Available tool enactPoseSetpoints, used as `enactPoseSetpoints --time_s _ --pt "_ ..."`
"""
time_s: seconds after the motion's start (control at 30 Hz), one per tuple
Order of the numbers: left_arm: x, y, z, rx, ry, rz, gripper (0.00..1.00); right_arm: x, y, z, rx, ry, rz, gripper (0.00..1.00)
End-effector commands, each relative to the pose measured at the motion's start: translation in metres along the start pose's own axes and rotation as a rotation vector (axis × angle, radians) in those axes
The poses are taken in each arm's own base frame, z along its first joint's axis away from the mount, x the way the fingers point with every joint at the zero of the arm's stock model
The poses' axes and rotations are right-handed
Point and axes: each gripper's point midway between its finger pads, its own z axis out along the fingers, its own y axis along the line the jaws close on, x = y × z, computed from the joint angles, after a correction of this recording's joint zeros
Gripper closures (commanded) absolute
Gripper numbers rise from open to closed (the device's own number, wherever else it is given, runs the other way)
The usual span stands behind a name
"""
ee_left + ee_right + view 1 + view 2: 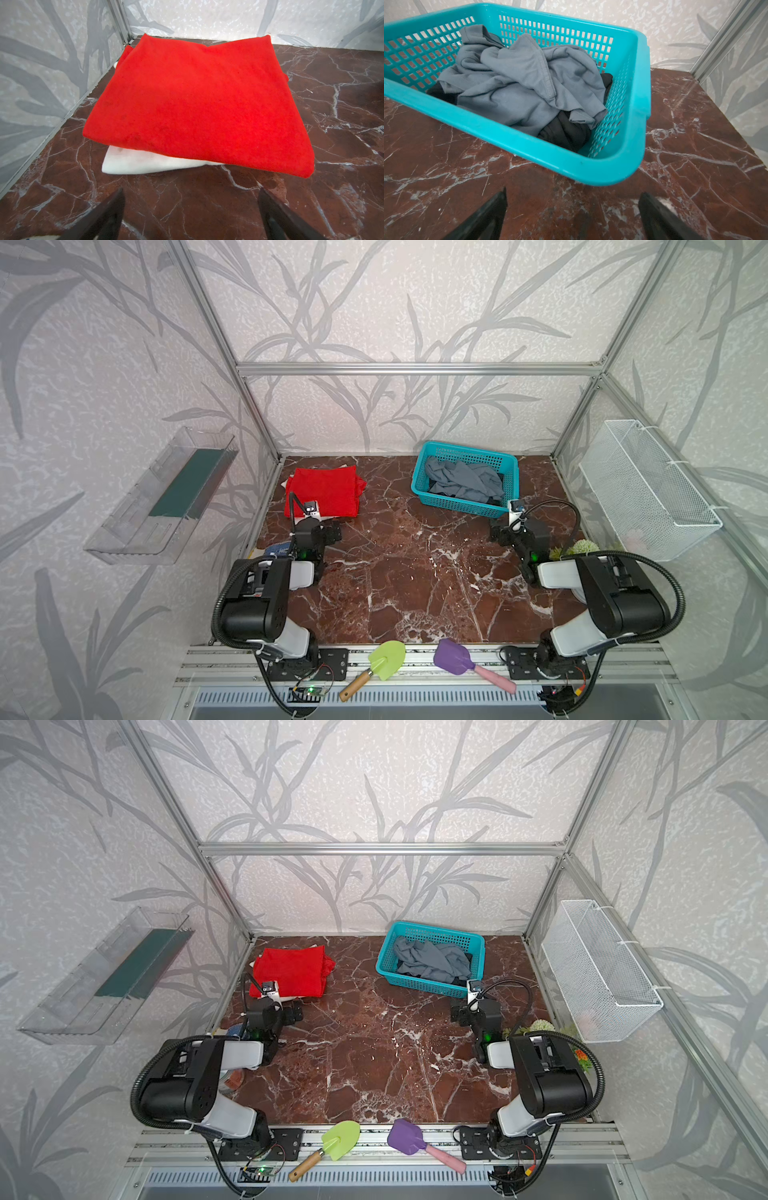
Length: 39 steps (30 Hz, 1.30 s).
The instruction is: Fold and stack the t-shirts
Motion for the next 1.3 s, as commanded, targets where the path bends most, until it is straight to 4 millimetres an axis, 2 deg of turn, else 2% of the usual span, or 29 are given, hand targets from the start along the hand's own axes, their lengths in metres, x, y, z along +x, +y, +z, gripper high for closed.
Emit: enactPoseSetpoints --time_s 0.0,0.97,1.07,1.2,1.27 --pt "-0.016 0.000 -0.001 0.003 -0.039 0.006 0.01 -0.008 0.001 0.001 0.010 -0.026 -0.007 0.01" --pt "-0.016 0.000 -0.001 0.003 -0.040 0.004 0.01 -0.009 0.001 0.000 0.013 -0.031 -0.006 0.01" --pt "-0.022 0.004 -0.005 -0.016 -0.063 0.005 0.01 -0.018 -0.001 -0.018 0.033 -0.122 -0.005 0.01" --pt "-0.060 0.006 -0.036 -0.082 -0.063 0.000 0.01 -0.039 -0.005 -0.058 0.089 -0.248 -0.015 0.01" --pt "-0.080 -0.010 -0.050 -0.043 -0.058 -0.031 0.01 -0.050 -0.003 -0.069 0.107 -0.241 -0.012 0.01"
